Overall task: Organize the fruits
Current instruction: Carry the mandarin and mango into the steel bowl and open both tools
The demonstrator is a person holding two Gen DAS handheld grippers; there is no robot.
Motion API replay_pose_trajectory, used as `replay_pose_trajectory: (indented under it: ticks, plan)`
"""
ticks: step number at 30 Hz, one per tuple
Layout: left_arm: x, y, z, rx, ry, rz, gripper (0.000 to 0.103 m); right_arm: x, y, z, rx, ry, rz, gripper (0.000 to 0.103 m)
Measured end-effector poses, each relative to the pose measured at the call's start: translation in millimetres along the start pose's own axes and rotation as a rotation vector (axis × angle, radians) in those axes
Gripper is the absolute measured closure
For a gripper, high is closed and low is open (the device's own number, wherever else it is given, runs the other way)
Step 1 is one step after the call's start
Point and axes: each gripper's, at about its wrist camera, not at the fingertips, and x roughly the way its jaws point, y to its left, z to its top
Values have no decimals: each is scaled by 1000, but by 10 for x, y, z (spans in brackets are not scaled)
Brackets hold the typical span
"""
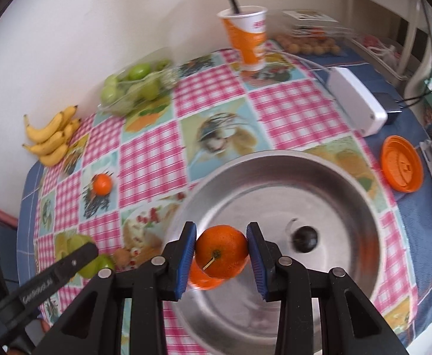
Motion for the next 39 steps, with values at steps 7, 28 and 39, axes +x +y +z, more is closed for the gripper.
replay_pose_trajectory:
  ticks: [7,28,39]
  plan:
    - [15,-515,-190,121,16,-17,59,-55,-401,34,63,-17,-75,65]
    - [487,-1273,-780,331,157,40,58,90,-861,-266,135,90,-126,65]
    - [644,-1262,-807,336,187,73,58,318,-755,-313,88,164,-129,65]
